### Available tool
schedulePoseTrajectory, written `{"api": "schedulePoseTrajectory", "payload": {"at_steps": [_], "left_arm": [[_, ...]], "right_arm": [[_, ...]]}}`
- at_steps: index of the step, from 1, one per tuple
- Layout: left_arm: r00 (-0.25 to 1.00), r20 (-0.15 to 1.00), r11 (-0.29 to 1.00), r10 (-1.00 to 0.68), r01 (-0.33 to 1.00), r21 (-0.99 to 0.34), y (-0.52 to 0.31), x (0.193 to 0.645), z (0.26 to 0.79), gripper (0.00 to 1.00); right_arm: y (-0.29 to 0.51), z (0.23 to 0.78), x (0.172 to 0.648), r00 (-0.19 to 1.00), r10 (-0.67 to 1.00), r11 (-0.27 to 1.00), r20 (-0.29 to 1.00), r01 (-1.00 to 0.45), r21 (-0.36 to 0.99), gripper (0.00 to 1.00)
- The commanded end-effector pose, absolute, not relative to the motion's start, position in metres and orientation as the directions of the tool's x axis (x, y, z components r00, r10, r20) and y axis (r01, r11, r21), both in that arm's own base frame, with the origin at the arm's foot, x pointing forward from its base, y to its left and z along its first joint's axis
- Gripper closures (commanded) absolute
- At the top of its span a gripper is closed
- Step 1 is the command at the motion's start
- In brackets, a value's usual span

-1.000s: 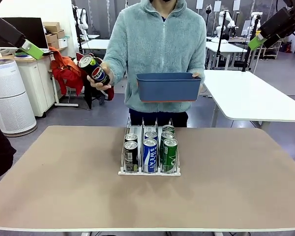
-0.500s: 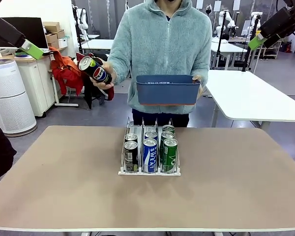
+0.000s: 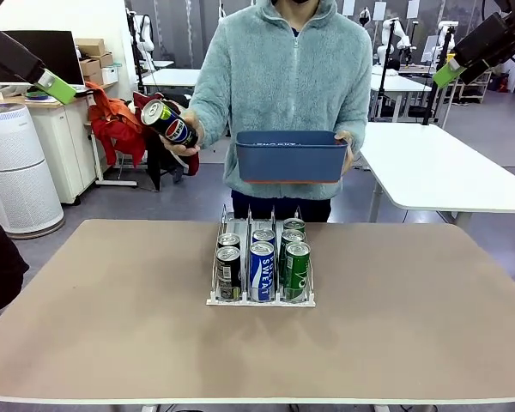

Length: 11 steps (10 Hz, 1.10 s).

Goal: Fill the beverage cans into the dispenser.
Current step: Pick up the Pepsi coke handed by the human.

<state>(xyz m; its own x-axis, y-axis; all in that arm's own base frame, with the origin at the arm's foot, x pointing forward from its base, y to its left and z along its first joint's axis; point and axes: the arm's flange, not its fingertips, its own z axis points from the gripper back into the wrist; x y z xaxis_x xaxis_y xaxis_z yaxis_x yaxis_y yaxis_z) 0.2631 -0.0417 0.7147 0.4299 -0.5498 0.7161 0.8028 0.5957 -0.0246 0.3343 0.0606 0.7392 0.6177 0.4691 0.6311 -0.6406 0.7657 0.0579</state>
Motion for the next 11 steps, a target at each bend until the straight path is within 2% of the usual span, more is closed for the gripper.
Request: {"api": "schedulePoseTrajectory", "payload": {"at_steps": [1, 3, 6, 11], "left_arm": [[0.430, 0.716, 0.596, -0.550, 0.803, -0.025, -0.042, 0.263, 0.715, 0.00], [0.441, 0.713, 0.635, -0.545, 0.772, 0.008, -0.057, 0.274, 0.708, 0.00], [0.387, 0.719, 0.656, -0.577, 0.744, 0.126, -0.071, 0.306, 0.693, 0.00], [0.401, 0.768, 0.720, -0.499, 0.685, 0.110, -0.084, 0.352, 0.671, 0.00]], "right_arm": [[0.062, 0.740, 0.334, 0.618, 0.469, 0.766, 0.631, -0.640, 0.058, 0.00], [0.062, 0.740, 0.334, 0.618, 0.469, 0.766, 0.631, -0.640, 0.058, 0.00], [0.062, 0.740, 0.334, 0.618, 0.469, 0.766, 0.631, -0.640, 0.058, 0.00], [0.062, 0.740, 0.334, 0.618, 0.469, 0.766, 0.631, -0.640, 0.058, 0.00]]}}
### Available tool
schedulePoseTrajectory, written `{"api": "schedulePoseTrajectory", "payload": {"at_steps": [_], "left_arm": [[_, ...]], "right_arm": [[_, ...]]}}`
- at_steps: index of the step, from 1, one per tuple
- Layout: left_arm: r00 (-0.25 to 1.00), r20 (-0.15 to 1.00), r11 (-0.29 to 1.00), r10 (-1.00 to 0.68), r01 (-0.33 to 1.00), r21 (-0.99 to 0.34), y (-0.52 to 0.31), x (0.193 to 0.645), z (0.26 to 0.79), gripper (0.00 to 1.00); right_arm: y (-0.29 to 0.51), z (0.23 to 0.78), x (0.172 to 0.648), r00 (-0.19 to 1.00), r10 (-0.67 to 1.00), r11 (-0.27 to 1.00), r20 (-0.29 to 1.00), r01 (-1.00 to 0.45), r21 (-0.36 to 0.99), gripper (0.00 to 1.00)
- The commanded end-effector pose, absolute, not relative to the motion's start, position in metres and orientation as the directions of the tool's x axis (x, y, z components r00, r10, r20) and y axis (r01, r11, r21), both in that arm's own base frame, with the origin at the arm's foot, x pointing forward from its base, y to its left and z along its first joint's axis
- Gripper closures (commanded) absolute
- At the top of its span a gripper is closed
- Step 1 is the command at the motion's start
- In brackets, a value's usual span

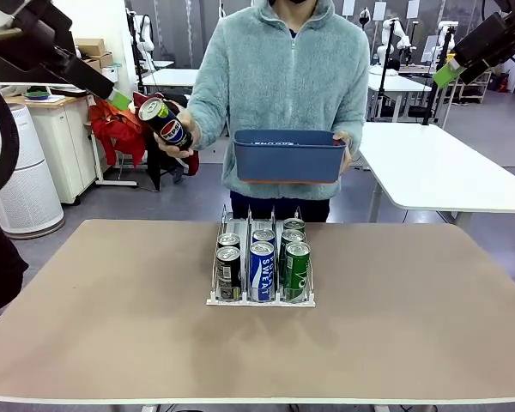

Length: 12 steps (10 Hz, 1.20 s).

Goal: Fill the beverage cans into the dispenser.
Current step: Pick up the Pepsi coke handed by the human.

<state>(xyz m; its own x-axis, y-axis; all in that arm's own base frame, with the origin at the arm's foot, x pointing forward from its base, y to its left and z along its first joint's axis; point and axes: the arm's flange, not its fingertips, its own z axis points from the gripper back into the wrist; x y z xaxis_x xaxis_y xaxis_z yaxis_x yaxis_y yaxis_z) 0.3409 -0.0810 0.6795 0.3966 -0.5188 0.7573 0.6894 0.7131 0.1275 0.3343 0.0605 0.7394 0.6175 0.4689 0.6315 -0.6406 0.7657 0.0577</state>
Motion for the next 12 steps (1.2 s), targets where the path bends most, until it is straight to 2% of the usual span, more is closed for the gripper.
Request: {"api": "schedulePoseTrajectory", "payload": {"at_steps": [1, 4, 5, 8, 12], "left_arm": [[0.397, 0.765, 0.705, -0.507, 0.701, 0.104, -0.085, 0.360, 0.668, 0.00], [0.399, 0.748, 0.681, -0.531, 0.726, 0.096, -0.088, 0.391, 0.668, 0.00], [0.429, 0.737, 0.695, -0.523, 0.715, 0.077, -0.085, 0.388, 0.671, 0.00], [0.415, 0.743, 0.705, -0.524, 0.701, 0.106, -0.093, 0.378, 0.664, 0.00], [0.405, 0.759, 0.706, -0.510, 0.701, 0.101, -0.097, 0.401, 0.661, 0.00]], "right_arm": [[0.062, 0.740, 0.334, 0.618, 0.469, 0.766, 0.631, -0.640, 0.058, 0.00], [0.062, 0.740, 0.334, 0.618, 0.469, 0.766, 0.631, -0.640, 0.058, 0.00], [0.062, 0.740, 0.334, 0.618, 0.469, 0.766, 0.631, -0.640, 0.058, 0.00], [0.062, 0.740, 0.334, 0.618, 0.469, 0.766, 0.631, -0.640, 0.058, 0.00], [0.062, 0.740, 0.334, 0.618, 0.469, 0.766, 0.631, -0.640, 0.058, 0.00]]}}
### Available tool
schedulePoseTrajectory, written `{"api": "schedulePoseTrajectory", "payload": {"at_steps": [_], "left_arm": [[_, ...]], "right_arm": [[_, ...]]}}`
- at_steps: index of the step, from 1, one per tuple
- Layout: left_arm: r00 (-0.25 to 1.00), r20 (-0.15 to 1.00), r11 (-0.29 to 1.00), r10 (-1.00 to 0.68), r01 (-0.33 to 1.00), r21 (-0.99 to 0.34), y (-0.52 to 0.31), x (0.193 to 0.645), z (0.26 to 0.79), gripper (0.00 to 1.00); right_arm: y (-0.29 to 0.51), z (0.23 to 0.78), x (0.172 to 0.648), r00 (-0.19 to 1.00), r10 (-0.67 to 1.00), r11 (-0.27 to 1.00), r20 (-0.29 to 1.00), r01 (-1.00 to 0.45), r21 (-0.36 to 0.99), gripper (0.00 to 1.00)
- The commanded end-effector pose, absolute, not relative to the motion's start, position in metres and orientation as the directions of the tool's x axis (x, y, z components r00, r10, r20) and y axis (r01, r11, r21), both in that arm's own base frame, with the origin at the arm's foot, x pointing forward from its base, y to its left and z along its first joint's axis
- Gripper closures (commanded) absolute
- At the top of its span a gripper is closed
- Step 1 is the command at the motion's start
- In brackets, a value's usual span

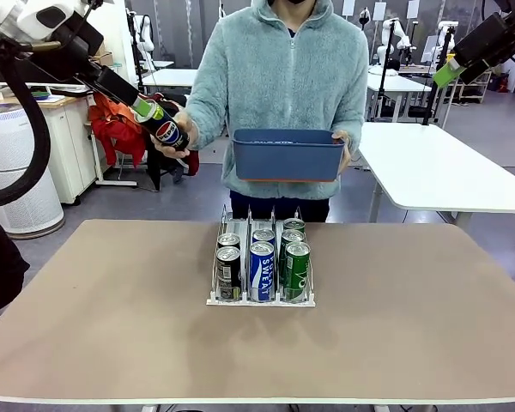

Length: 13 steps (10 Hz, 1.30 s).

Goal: Fill the beverage cans into the dispenser.
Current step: Pick up the Pepsi coke handed by the human.

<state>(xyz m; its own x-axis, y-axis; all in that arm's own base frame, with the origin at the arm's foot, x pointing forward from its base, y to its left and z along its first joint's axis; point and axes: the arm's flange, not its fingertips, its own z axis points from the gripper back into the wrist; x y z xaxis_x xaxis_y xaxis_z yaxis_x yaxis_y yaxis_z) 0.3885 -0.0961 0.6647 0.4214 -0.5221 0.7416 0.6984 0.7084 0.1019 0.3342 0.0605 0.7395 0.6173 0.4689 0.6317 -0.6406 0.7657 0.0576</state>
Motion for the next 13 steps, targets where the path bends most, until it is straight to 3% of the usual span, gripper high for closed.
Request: {"api": "schedulePoseTrajectory", "payload": {"at_steps": [1, 13], "left_arm": [[0.408, 0.767, 0.712, -0.495, 0.697, 0.088, -0.095, 0.409, 0.657, 0.00], [0.383, 0.777, 0.674, -0.500, 0.735, 0.072, -0.103, 0.448, 0.616, 0.00]], "right_arm": [[0.062, 0.740, 0.334, 0.618, 0.469, 0.766, 0.631, -0.640, 0.058, 0.00], [0.062, 0.740, 0.334, 0.618, 0.469, 0.766, 0.631, -0.640, 0.058, 0.00]]}}
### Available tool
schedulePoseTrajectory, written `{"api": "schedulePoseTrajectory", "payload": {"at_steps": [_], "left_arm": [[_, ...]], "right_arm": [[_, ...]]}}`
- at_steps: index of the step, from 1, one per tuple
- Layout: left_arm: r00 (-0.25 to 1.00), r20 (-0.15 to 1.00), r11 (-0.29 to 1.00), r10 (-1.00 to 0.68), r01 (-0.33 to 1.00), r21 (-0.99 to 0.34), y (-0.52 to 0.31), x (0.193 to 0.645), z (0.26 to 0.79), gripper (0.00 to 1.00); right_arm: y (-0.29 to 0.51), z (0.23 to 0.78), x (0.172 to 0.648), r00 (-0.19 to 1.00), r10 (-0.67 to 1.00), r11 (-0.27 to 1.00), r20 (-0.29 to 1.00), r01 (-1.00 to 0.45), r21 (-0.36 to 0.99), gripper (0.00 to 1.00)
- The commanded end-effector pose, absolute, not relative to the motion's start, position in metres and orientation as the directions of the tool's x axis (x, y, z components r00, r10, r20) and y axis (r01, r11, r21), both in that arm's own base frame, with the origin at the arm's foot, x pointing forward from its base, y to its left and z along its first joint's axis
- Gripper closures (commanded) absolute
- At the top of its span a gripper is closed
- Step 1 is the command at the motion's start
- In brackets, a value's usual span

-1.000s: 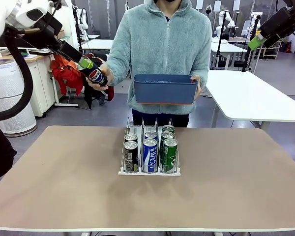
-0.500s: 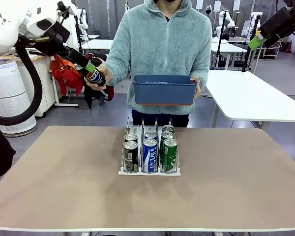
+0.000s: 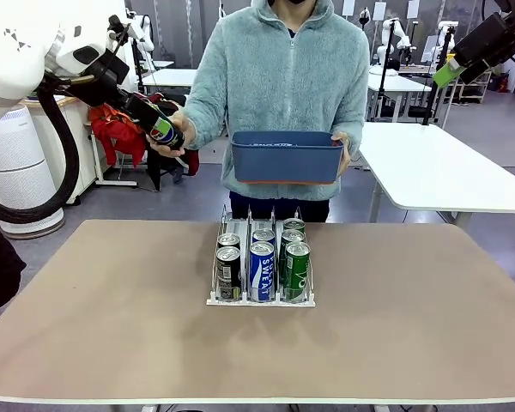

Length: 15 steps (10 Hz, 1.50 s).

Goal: Fill the beverage cans into the dispenser.
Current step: Pick up the Pepsi coke handed by the human.

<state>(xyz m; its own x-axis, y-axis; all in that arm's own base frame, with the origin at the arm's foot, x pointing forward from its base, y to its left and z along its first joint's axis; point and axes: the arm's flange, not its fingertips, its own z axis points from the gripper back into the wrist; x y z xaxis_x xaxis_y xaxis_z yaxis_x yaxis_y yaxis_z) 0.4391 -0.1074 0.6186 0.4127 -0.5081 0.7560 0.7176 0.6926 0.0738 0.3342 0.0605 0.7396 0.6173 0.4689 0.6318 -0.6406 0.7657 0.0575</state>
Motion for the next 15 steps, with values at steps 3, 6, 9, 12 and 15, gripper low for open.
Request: {"api": "schedulePoseTrajectory", "payload": {"at_steps": [3, 6, 9, 12, 15], "left_arm": [[0.413, 0.755, 0.692, -0.510, 0.718, 0.075, -0.109, 0.439, 0.619, 0.00], [0.399, 0.763, 0.680, -0.510, 0.729, 0.073, -0.105, 0.439, 0.622, 1.00], [0.408, 0.758, 0.693, -0.508, 0.717, 0.078, -0.105, 0.436, 0.622, 1.00], [0.412, 0.757, 0.720, -0.507, 0.686, 0.109, -0.104, 0.430, 0.628, 1.00], [0.425, 0.750, 0.720, -0.507, 0.687, 0.096, -0.109, 0.427, 0.631, 0.90]], "right_arm": [[0.062, 0.740, 0.334, 0.618, 0.469, 0.766, 0.631, -0.640, 0.058, 0.00], [0.062, 0.740, 0.334, 0.618, 0.469, 0.766, 0.631, -0.640, 0.058, 0.00], [0.062, 0.740, 0.334, 0.618, 0.469, 0.766, 0.631, -0.640, 0.058, 0.00], [0.062, 0.740, 0.334, 0.618, 0.469, 0.766, 0.631, -0.640, 0.058, 0.00], [0.062, 0.740, 0.334, 0.618, 0.469, 0.766, 0.631, -0.640, 0.058, 0.00]]}}
